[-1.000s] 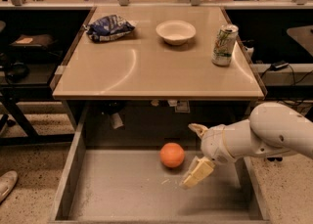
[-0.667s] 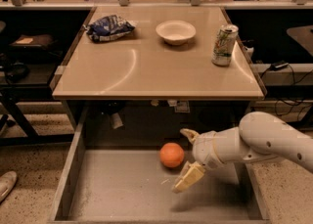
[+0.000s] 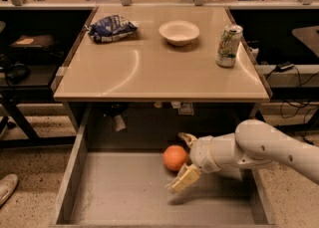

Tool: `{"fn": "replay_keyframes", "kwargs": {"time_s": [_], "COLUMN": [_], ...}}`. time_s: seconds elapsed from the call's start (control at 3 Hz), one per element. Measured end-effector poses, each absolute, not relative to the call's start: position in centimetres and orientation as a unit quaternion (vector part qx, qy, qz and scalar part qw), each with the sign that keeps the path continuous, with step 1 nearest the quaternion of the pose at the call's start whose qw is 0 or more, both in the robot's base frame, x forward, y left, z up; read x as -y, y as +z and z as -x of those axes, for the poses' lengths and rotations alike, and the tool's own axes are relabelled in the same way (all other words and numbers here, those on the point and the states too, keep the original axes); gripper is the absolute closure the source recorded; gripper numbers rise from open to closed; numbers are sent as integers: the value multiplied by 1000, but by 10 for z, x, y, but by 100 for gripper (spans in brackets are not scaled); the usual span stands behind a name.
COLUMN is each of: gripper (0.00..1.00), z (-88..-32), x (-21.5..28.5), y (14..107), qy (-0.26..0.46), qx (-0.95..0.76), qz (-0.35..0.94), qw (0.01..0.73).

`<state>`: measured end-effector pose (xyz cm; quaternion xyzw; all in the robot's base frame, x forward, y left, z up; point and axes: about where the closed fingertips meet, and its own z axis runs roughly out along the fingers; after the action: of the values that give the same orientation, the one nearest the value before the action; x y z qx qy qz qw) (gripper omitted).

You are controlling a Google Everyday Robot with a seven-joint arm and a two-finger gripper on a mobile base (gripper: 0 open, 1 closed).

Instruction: Pick orange from top drawer and place on counter

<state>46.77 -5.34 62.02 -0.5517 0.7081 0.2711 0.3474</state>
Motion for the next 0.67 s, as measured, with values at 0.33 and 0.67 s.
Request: {"fn": "replay_keyframes", "kwargs": {"time_s": [0.33,0.67], "gripper": [18,41], "z": [-468,-468], "x": [53,53], "y": [619,619], "qy": [273,273], "qx": [-708,-708], "qz": [551,551], "qw": [347,347]}}
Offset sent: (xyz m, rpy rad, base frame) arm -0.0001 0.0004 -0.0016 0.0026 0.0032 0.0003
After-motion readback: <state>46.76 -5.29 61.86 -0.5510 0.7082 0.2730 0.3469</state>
